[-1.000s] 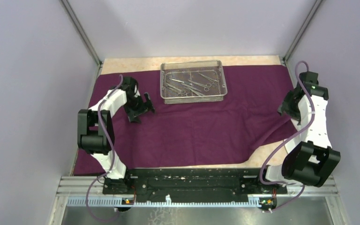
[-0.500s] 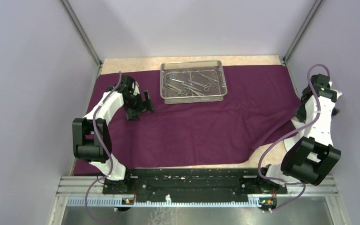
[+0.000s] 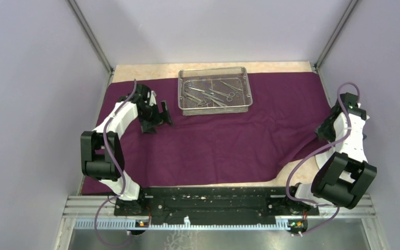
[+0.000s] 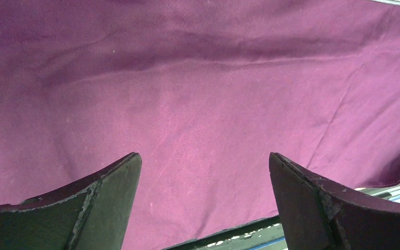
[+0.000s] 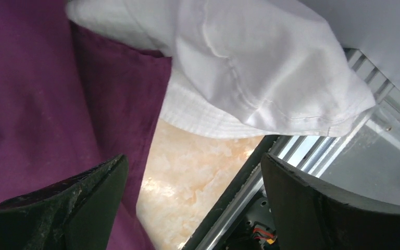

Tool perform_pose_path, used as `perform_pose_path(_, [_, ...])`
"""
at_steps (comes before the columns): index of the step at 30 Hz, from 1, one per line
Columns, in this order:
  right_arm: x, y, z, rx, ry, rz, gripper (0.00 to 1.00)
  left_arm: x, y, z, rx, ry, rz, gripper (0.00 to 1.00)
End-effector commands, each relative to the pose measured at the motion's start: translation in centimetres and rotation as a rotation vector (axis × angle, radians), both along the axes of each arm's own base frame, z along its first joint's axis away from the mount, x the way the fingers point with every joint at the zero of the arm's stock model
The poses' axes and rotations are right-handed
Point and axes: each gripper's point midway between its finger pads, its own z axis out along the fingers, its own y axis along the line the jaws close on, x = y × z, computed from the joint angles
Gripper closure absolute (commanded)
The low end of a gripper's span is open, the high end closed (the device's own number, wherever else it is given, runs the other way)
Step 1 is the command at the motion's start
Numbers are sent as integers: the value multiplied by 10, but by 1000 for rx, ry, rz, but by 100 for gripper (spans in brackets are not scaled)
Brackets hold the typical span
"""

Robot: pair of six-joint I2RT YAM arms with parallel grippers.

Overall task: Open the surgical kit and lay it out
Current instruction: Smooth out the surgical kit at the center of the board.

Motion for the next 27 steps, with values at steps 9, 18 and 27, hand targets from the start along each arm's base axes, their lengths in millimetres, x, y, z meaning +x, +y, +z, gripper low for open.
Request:
perform_pose_path(9, [8, -27, 5, -128, -23, -13, 2, 10, -4, 12, -14, -48, -23, 1])
perform_pose_path(18, [40, -63, 3, -280, 142, -13, 17, 10, -10, 10, -40, -34, -34, 1])
perform_pose_path(27, [56, -71, -9, -356, 311, 67, 19, 12, -8, 9, -26, -35, -41, 1])
